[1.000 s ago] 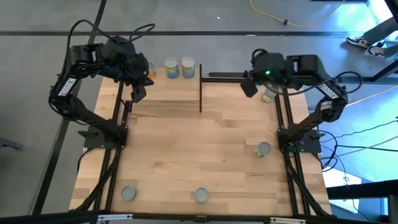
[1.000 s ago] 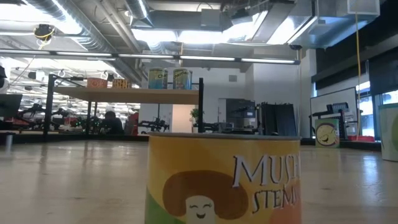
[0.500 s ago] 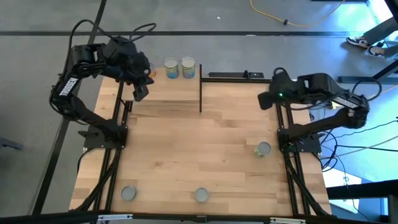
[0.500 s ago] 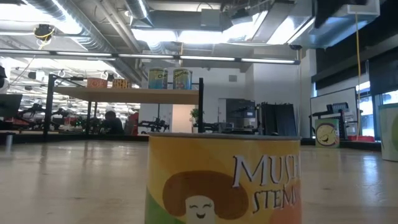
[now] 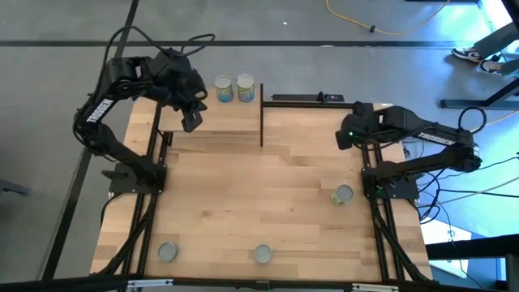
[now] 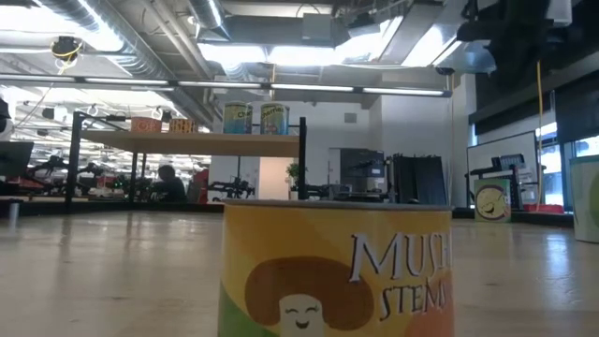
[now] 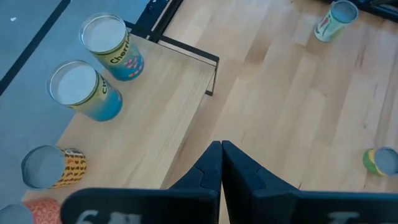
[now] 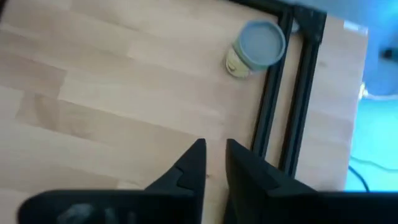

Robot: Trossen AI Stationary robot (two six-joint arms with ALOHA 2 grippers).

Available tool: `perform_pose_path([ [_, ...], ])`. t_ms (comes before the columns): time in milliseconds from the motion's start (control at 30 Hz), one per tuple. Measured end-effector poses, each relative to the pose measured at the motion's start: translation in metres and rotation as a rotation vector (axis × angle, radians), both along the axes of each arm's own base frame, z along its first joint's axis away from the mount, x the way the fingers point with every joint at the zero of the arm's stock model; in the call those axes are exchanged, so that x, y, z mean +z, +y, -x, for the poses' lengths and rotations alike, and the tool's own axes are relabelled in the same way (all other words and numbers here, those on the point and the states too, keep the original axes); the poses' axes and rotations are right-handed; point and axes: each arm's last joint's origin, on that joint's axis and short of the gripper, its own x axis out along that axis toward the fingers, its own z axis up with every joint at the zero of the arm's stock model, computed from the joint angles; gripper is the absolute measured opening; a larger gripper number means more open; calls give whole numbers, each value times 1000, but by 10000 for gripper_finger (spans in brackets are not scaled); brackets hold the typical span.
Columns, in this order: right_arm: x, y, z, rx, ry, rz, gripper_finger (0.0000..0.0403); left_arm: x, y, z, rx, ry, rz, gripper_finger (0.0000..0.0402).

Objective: Pick and place cans onto a shelf
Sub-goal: Put the canned chicken soup on the shelf

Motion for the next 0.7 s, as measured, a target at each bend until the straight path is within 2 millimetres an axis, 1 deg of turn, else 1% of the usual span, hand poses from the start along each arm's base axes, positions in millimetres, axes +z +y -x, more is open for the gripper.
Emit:
perform_pose_path([
  [167, -7, -13, -6, -116, -23, -12, 92, -4, 3, -8, -24, 29, -10, 0],
  [333, -12, -34, -12, -221, -37, -2, 99, -5, 5, -10, -41, 41, -24, 0],
  [500, -21, -64, -21, -226, -3, 35, 99, -5, 5, -10, -39, 41, -24, 0],
  [700, -42, -95, -29, -234, 110, -45, 98, -5, 5, -9, -40, 41, -24, 0],
])
